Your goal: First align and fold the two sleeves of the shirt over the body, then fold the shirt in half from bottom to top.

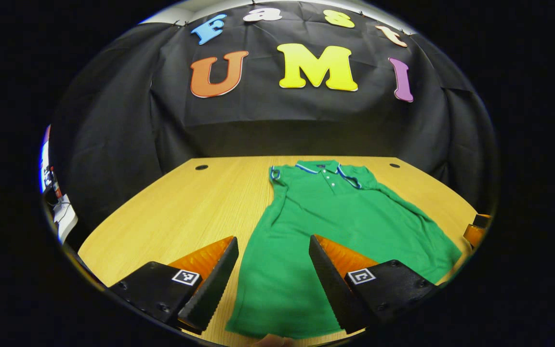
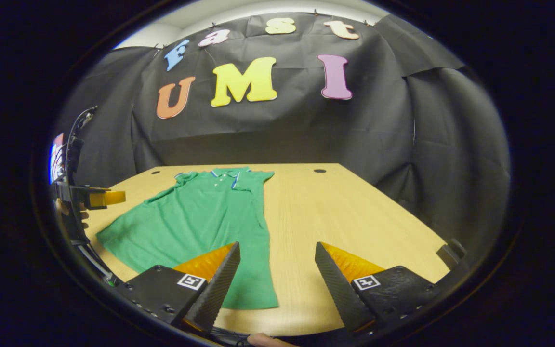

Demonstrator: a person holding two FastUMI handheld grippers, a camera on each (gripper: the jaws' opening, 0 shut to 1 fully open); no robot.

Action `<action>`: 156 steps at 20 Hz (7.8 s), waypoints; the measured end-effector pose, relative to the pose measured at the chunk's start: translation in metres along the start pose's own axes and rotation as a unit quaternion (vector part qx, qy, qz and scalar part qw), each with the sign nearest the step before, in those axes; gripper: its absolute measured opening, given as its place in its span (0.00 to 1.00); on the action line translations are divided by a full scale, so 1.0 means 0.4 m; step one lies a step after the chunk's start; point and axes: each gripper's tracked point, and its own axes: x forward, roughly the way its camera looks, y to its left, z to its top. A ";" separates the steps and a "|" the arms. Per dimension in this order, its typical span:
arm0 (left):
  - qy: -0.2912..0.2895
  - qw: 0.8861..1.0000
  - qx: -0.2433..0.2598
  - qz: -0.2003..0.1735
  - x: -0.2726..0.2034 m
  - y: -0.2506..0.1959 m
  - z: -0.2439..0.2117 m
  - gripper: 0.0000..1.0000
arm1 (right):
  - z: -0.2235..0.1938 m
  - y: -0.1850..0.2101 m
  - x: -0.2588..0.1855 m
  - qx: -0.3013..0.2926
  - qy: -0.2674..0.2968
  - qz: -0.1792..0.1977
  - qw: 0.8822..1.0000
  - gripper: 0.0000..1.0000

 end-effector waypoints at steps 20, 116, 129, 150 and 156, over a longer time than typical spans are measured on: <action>0.065 0.998 -0.008 0.002 -0.070 0.040 -0.177 0.62 | -0.107 0.075 0.036 -0.002 0.072 0.030 0.997 0.48; -0.173 0.984 0.010 -0.038 -0.212 -0.136 0.399 1.00 | 0.461 0.064 -0.097 -0.030 -0.141 -0.047 0.988 0.95; -0.195 0.979 0.016 -0.066 -0.311 -0.172 0.356 0.98 | 0.437 0.087 -0.216 -0.039 -0.166 -0.075 0.983 0.94; -0.204 0.977 -0.009 -0.058 -0.299 -0.144 0.365 0.98 | 0.442 0.123 -0.202 -0.066 -0.167 -0.058 0.982 0.97; -0.208 0.976 -0.020 -0.054 -0.301 -0.132 0.368 0.98 | 0.445 0.116 -0.204 -0.063 -0.166 -0.061 0.982 0.95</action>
